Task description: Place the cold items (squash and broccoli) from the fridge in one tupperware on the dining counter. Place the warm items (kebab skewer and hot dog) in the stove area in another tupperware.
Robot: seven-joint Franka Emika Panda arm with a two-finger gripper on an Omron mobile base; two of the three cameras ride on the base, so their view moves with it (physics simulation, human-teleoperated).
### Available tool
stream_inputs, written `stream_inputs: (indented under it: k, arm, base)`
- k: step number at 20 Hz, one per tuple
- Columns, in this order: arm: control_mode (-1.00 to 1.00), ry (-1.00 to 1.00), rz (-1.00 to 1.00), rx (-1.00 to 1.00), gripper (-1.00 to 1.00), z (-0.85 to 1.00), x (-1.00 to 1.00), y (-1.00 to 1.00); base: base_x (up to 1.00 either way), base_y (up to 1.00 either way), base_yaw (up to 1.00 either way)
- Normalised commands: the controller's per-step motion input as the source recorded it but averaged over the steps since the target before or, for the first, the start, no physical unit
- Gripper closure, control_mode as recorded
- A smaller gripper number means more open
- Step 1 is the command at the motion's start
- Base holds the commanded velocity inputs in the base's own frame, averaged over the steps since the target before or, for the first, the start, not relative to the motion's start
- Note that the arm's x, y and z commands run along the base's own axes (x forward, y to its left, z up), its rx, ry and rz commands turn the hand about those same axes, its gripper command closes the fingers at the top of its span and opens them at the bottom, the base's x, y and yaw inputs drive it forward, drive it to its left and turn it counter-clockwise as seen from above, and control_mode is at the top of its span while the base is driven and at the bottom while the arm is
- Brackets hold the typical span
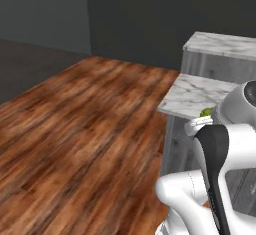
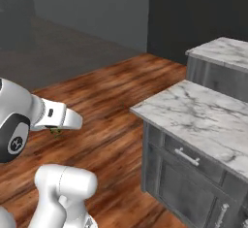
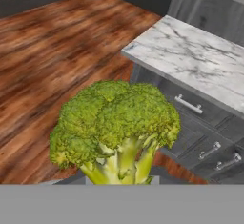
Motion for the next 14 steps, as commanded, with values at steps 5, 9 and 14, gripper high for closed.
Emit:
stream_inputs:
  k: [5,9,14]
  arm:
    - [1.0,0.0,0.0,0.0,1.0,0.0,0.0,0.0]
    - [1.0,0.0,0.0,0.0,1.0,0.0,0.0,0.0]
    - [1.0,0.0,0.0,0.0,1.0,0.0,0.0,0.0]
  base:
    - [0.82,1.0,-0.38]
    - [0.85,1.0,-0.38]
    - [0.9,0.92,-0.36]
